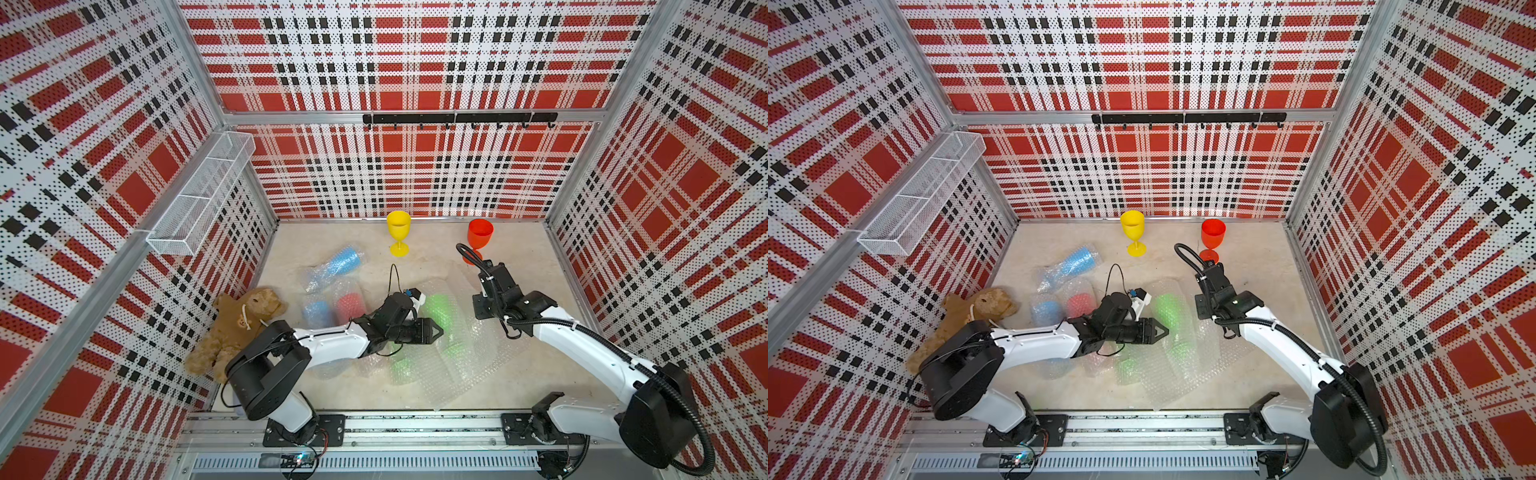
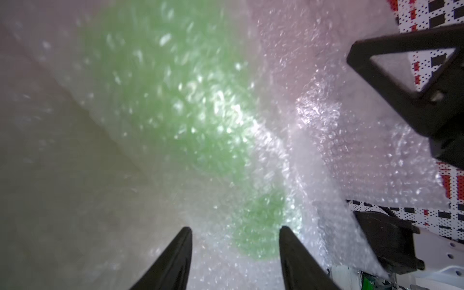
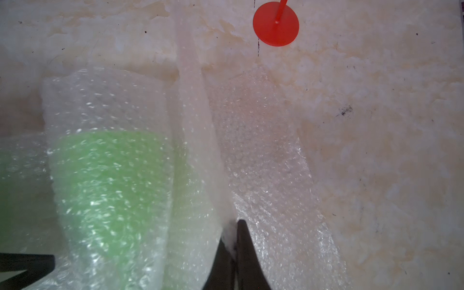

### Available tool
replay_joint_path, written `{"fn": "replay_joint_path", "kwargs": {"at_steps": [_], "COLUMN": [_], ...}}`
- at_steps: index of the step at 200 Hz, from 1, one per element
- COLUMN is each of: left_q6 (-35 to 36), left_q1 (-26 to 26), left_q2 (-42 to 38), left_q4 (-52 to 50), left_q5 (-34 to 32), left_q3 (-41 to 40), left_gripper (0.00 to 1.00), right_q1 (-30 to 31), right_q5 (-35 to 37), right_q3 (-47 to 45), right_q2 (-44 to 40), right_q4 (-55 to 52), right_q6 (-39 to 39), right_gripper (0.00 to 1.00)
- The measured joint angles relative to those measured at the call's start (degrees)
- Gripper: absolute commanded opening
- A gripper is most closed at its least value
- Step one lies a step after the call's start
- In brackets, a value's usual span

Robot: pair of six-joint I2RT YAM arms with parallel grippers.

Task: Unpack wine glasses from bubble wrap
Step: Unwrap the bubble wrap.

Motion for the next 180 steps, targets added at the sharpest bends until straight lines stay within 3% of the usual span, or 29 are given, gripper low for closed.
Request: {"fn": "replay_joint_path", "kwargs": {"at_steps": [56, 82, 143, 180], "left_q6": [4.4, 6.6, 8.3, 7.8], "left_q1": [4.2, 4.8, 1.2, -0.4], "left_q2": [-12.3, -14.1, -5.7, 0.9], "left_q4": [-9.0, -14.5, -16.6, -16.3], "left_q5": [-2.8, -4.8, -7.6, -7.7], "left_q3": [0.2, 3.8, 15.7, 14.3], "left_gripper": [0.65, 0.64, 0.61, 0.56], "right_q1": [0.0, 0.0, 0.0, 0.0], "right_q5": [-2.2, -4.2, -5.6, -3.4], "right_q3": [3.6, 4.9, 7.0, 7.0], "right_q2": [-3.9, -4.0, -2.8, -0.1], "right_q4": [-3.7, -4.9, -6.7, -7.3], "right_q6": [-0.9, -1.6, -3.0, -2.3], "right_gripper": [0.0, 0.0, 0.0, 0.0]}}
